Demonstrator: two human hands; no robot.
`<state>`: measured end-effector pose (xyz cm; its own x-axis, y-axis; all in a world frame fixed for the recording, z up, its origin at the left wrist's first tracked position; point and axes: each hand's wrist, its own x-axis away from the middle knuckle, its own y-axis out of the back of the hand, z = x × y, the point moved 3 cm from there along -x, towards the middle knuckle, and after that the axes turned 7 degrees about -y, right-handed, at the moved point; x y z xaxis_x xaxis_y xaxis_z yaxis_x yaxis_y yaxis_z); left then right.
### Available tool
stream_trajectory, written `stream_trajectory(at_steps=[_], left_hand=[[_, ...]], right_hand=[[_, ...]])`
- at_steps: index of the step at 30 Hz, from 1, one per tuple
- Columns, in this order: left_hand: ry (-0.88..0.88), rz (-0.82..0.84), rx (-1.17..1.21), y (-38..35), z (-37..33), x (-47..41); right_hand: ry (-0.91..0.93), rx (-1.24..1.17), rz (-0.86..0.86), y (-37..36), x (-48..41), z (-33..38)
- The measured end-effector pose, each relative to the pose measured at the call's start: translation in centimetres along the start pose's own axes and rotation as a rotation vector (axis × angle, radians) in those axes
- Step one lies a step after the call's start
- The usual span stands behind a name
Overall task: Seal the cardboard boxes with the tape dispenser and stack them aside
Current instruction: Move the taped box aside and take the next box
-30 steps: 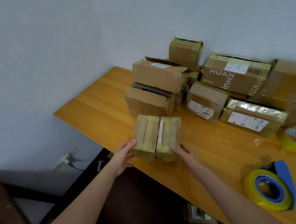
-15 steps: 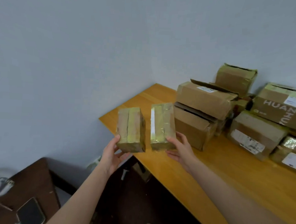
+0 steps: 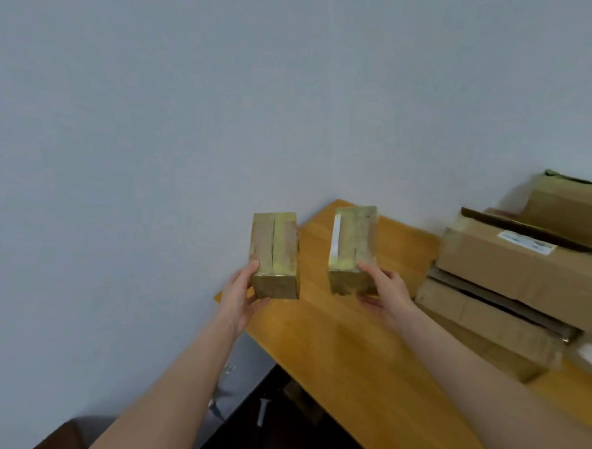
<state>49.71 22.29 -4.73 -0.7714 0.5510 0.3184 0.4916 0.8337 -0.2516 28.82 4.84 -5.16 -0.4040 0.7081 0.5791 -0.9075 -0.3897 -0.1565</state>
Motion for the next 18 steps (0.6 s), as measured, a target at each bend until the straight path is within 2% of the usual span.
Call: stream_trajectory(at_steps=[4, 12, 18], left_hand=[[0.016, 0.054, -0.057, -2.3, -1.3, -6.0], [0.005, 0.141, -0.152, -8.9, -2.9, -16.1], [0.019, 0.184, -0.209, -12.4, -3.7, -23.7]], right_hand=[[-0.001, -0.042, -0.077, -0.9, -4.0, 2.3], [0.020, -0.080, -0.110, -2.6, -13.0, 7.1], [-0.055, -0.134, -0.153, -3.7, -18.7, 8.9]])
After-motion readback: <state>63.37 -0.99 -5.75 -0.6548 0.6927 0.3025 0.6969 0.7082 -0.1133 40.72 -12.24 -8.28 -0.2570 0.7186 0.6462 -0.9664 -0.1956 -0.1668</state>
